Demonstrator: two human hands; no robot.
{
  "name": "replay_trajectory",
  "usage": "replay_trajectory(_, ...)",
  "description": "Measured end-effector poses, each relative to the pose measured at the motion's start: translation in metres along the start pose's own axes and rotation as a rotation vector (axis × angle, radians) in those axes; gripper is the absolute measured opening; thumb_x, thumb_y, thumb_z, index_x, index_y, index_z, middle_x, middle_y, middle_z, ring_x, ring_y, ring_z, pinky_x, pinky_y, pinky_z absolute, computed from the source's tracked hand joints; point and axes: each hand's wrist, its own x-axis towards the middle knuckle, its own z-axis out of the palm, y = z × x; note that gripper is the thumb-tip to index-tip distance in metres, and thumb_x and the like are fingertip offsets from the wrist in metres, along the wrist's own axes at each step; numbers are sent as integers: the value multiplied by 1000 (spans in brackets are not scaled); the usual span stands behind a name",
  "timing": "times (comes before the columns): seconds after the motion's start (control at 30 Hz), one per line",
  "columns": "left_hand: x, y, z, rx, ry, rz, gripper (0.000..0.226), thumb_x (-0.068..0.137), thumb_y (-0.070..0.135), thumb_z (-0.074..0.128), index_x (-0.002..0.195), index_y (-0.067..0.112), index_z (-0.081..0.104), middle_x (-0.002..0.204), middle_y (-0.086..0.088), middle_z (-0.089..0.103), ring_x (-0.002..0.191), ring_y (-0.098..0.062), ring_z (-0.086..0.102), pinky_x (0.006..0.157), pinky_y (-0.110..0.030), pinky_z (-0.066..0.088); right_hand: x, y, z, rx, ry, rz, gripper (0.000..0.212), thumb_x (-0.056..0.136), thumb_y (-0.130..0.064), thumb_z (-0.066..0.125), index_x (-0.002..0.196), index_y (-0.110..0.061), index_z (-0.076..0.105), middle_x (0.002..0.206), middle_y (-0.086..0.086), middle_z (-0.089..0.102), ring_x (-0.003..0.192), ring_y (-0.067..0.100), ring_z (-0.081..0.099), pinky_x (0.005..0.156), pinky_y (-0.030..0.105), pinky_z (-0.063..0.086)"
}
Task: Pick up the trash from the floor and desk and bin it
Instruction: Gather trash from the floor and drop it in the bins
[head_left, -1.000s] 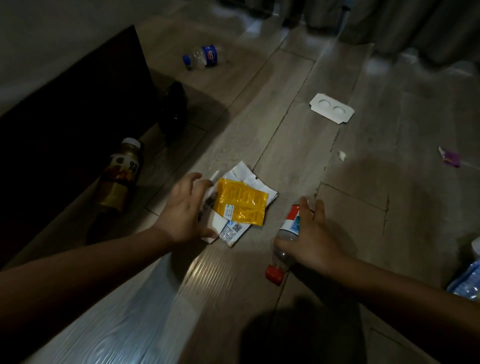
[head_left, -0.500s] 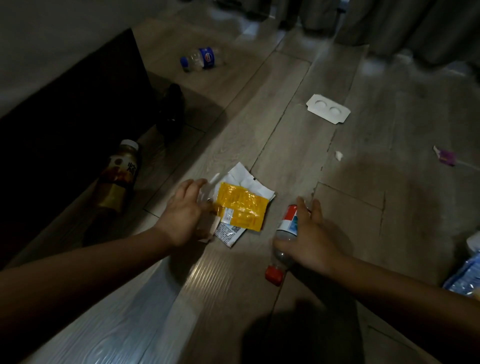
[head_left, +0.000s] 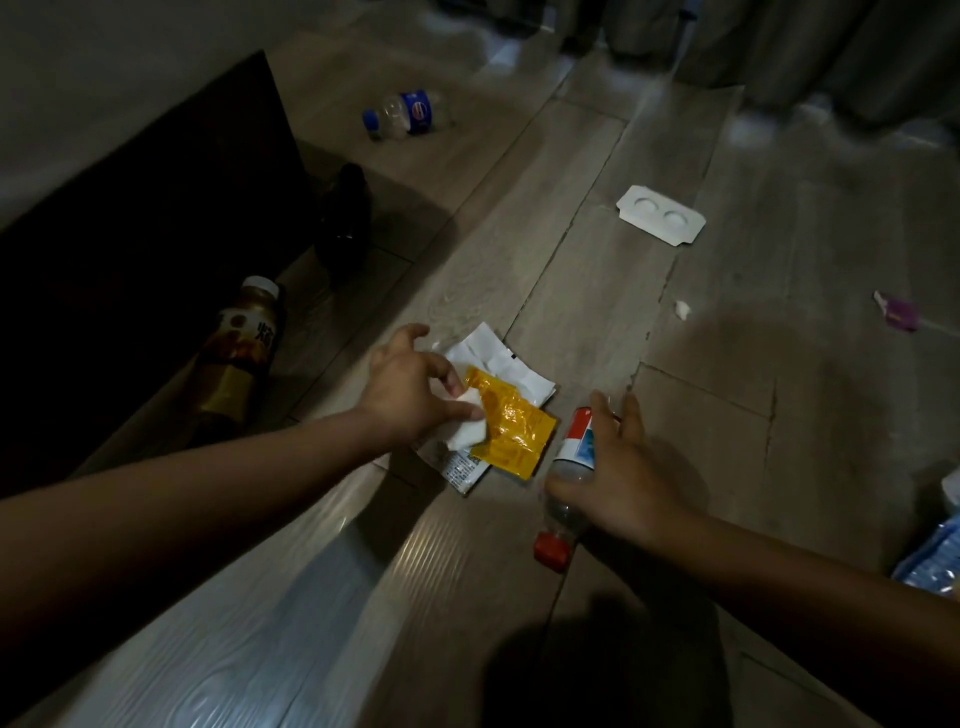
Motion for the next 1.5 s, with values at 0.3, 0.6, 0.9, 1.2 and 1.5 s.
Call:
replay_trajectory(0.3,15,-8,42,181,-18,-85,135,50,53,86,149,31,-4,148,-12,24,130,-36,34,101,-54,40,-10,5,9,122,64,-14,130,70,-33,82,137,-53,-28,152,-11,-35,146,26,11,106,37,35)
replay_trajectory(0.6,9,-16,36,-156,-43,-359,92,56,30,89,129,12,36,118,-6,57,94,-20,55,64,-28,50,-12,14,2,286,48,15,119,71,-29,79,143,-51,-14,149,-5,19,121,17,41,95,36,42)
replay_trajectory(0.9,17,17,-27,-401,-75,-352,51,59,25,88,102,18,61,95,0,68,82,-13,66,57,-20,50,-8,-4,-64,418,85,130,102,74,-25,78,150,-36,11,143,0,34,111,13,44,85,23,41)
replay_trajectory(1.2,-64,175,-190,-568,61,-460,30,62,16,85,83,19,65,77,2,69,67,-9,65,53,-18,46,-122,-100,-261,685,137,319,63,80,-19,73,133,-27,41,124,5,54,89,9,56,77,27,46)
replay_trajectory(1.5,-140,444,-410,-651,112,-244,36,61,21,82,93,16,68,84,3,72,72,-7,68,57,-17,47,-316,-195,-541,831,428,316,70,80,-23,70,142,-29,39,128,-1,54,108,20,55,92,34,44)
